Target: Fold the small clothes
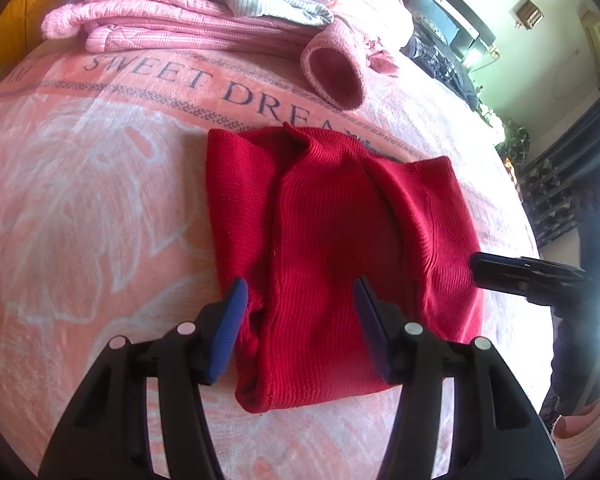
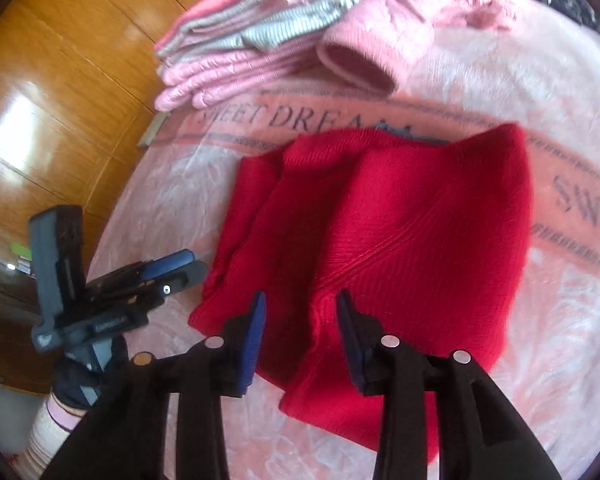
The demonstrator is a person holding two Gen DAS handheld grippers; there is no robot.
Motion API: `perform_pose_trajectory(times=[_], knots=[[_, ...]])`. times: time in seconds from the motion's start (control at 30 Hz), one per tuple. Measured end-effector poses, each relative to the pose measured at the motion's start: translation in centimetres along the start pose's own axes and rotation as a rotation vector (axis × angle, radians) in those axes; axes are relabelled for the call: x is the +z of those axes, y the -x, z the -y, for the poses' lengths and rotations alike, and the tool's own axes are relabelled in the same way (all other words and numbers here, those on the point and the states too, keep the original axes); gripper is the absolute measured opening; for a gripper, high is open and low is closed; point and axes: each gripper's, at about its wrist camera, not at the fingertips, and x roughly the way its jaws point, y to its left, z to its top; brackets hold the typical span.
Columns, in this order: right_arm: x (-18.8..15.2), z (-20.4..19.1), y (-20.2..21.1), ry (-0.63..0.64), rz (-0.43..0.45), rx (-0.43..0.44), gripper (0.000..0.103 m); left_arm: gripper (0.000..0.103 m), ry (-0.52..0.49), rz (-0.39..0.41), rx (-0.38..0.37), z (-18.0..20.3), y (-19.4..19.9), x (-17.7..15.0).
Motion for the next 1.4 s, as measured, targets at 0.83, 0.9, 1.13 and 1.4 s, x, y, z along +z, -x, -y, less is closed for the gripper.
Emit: perform_pose_trajectory(times=[0.83, 0.9, 1.13, 1.4], knots=[[-7.1, 0.8, -1.6, 0.198, -0.050, -0.002, 0.008, 0.057, 0.090, -0.123, -0.224, 4.6, -3.1, 1.4], [-6.8, 1.5, -0.1, 0.165, -0.022, 0.057, 0.008, 0.057, 0.126, -0.162, -0.265, 4.7, -4.8, 1.4], [-6.1, 4.0, 4.3, 0.062, 0.055, 0.230, 0.008, 0.057, 0.298, -0.239, -0.454, 5.8, -11.6, 3.3], [-6.7, 4.4, 5.9, 0.071, 0.072, 0.266, 0.008, 0.045, 0.367, -0.243, -0.453, 6.9, -16.7, 7.5]])
